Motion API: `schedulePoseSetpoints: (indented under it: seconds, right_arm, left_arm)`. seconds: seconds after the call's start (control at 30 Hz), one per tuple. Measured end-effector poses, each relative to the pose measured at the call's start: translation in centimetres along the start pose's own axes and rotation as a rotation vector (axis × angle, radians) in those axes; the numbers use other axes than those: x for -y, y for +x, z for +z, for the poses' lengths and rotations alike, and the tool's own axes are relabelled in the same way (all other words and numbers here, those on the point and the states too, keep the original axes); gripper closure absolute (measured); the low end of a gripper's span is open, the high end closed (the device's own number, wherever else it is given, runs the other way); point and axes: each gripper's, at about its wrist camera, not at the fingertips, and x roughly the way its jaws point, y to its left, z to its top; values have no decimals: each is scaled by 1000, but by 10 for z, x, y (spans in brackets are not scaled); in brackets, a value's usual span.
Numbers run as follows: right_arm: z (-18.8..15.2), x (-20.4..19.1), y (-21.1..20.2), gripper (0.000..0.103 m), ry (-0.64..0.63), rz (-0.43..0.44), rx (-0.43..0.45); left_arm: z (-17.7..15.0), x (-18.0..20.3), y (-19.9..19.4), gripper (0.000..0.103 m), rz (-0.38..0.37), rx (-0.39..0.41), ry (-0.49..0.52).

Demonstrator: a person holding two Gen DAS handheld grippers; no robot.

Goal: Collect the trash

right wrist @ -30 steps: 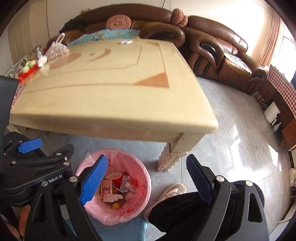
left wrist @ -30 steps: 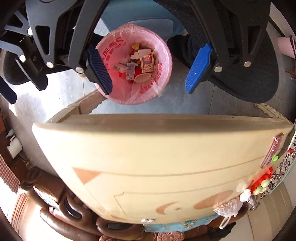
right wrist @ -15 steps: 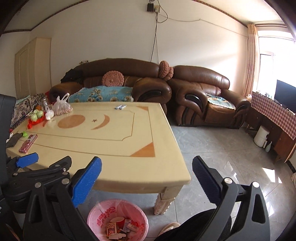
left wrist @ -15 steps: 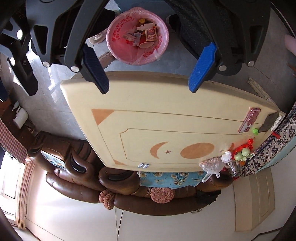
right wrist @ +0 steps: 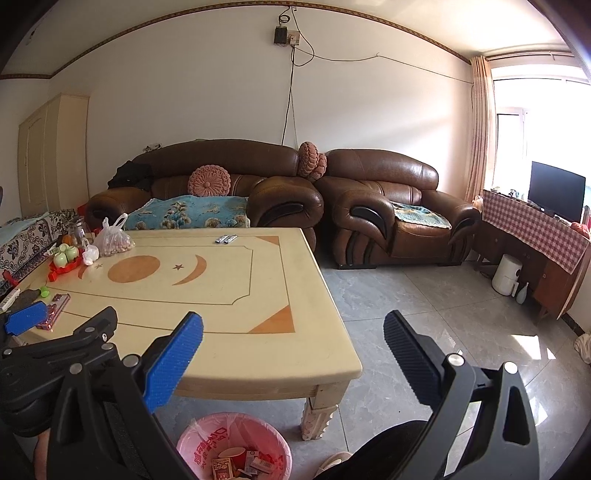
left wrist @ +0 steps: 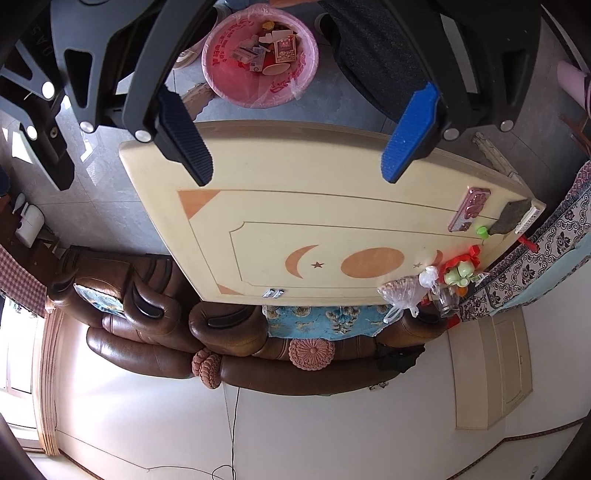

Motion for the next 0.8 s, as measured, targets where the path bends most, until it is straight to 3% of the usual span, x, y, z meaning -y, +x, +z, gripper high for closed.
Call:
schedulePoseSetpoints:
  seconds: [0.8]
  right_arm:
    - [-3,-2,-3,7,-6,-8,-7]
  left_arm:
    - [3,-4,-3,13,2,-10,-2]
